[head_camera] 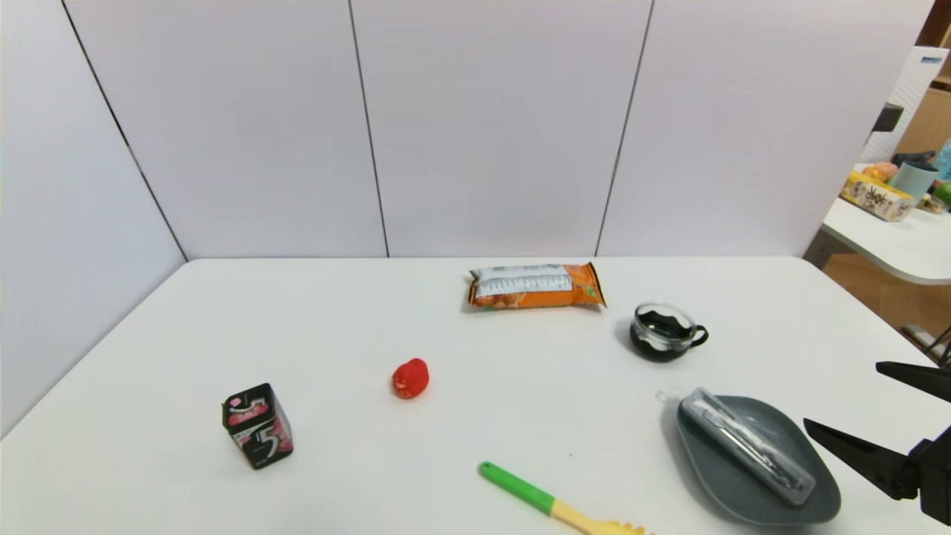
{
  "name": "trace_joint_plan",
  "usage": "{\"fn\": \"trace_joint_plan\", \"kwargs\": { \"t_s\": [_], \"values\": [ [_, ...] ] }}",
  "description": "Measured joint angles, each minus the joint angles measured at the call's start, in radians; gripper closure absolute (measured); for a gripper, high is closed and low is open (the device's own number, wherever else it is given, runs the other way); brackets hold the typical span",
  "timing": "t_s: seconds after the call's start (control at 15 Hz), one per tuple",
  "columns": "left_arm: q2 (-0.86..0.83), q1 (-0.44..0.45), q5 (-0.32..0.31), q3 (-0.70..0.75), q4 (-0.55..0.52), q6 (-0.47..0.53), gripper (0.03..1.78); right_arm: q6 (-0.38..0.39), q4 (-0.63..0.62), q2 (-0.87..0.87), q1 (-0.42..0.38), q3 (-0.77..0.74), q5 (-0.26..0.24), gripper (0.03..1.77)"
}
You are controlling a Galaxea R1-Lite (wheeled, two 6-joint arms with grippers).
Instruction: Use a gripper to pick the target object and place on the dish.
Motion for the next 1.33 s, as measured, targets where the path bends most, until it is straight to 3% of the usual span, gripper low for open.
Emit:
{"fn": "trace_joint_plan", "kwargs": {
  "t_s": [0.27, 0.67, 1.33],
  "values": [
    [0.0, 0.0, 0.0, 0.0, 0.0, 0.0, 0.12, 0.077, 0.016, -0.137, -0.012, 0.014, -0.021, 0.12],
    [0.0, 0.0, 0.0, 0.0, 0.0, 0.0, 0.12, 0.134, 0.125, -0.371, 0.006, 0.03, -0.177, 0.11],
    [0.0, 0.0, -0.001, 0.0, 0.0, 0.0, 0.12, 0.142, 0.128, -0.69, 0.043, 0.083, -0.218, 0.11]
  ]
}}
